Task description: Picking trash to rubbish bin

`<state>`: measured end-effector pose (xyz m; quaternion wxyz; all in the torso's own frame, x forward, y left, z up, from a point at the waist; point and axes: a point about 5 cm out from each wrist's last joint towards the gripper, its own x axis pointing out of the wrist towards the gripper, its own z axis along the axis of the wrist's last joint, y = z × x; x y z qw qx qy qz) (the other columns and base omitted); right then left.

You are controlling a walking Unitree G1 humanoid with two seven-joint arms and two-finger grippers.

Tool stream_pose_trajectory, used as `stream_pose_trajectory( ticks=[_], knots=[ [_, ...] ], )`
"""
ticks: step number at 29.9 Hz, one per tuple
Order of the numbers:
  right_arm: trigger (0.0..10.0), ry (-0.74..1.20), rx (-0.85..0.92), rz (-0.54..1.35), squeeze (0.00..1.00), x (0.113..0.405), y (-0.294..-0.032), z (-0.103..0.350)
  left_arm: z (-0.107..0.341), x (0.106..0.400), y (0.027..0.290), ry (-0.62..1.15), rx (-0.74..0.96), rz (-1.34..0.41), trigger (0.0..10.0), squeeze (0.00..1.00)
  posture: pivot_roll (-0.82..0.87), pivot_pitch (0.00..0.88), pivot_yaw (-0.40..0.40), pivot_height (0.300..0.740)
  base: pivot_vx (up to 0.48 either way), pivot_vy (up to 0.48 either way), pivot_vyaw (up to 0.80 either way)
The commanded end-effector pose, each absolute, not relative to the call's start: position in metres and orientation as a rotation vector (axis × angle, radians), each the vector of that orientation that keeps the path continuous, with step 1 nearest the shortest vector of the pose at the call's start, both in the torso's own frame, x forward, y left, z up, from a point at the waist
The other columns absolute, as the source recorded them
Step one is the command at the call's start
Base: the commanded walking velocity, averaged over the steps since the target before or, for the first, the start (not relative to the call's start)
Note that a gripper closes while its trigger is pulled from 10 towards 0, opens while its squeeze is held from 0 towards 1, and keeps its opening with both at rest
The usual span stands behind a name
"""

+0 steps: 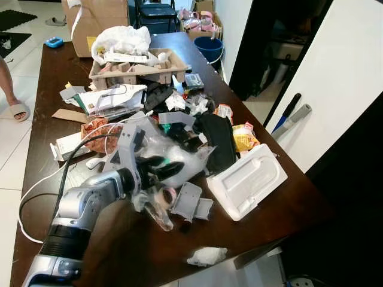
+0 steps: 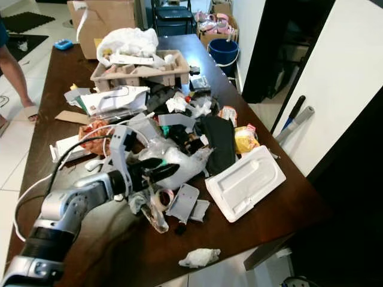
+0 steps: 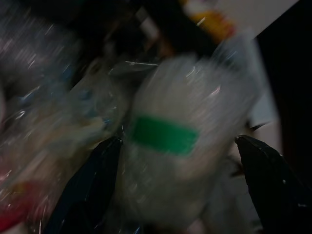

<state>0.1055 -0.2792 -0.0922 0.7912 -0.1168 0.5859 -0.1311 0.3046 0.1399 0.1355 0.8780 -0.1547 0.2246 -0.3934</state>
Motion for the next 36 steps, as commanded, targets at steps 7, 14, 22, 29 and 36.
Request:
stream_pose_trajectory(
  ticks=[7, 14, 22, 29, 36],
  knots=[
    [10.0, 1.281, -0.244, -0.306, 0.0, 0.097, -0.282, -0.094, 0.118, 0.299, 0.163, 0.59, -0.195, -0.731, 10.0, 0.0, 0.04, 0.117, -0.01, 0.74, 0.0, 0.0, 0.0],
    [10.0, 1.281, -0.236, -0.311, 0.0, 0.096, -0.281, -0.094, 0.124, 0.306, 0.177, 0.585, -0.116, -0.663, 0.0, 0.0, 0.03, 0.116, -0.006, 0.74, 0.0, 0.0, 0.0],
    [10.0, 1.281, -0.23, -0.318, 0.0, 0.095, -0.28, -0.095, 0.128, 0.311, 0.187, 0.565, -0.084, -0.6, 0.0, 0.0, 0.03, 0.116, -0.007, 0.74, 0.0, 0.0, 0.0],
    [10.0, 1.279, -0.231, -0.316, 0.0, 0.096, -0.28, -0.094, 0.142, 0.318, 0.179, 0.436, -0.086, -0.615, 0.0, 0.0, 0.03, 0.117, -0.008, 0.74, 0.0, 0.0, 0.0],
    [10.0, 1.273, -0.233, -0.308, 0.0, 0.098, -0.278, -0.095, 0.183, 0.316, 0.151, 0.142, -0.211, -0.805, 0.0, 0.0, 0.04, 0.109, -0.012, 0.74, 0.0, 0.0, 0.0]
  ],
)
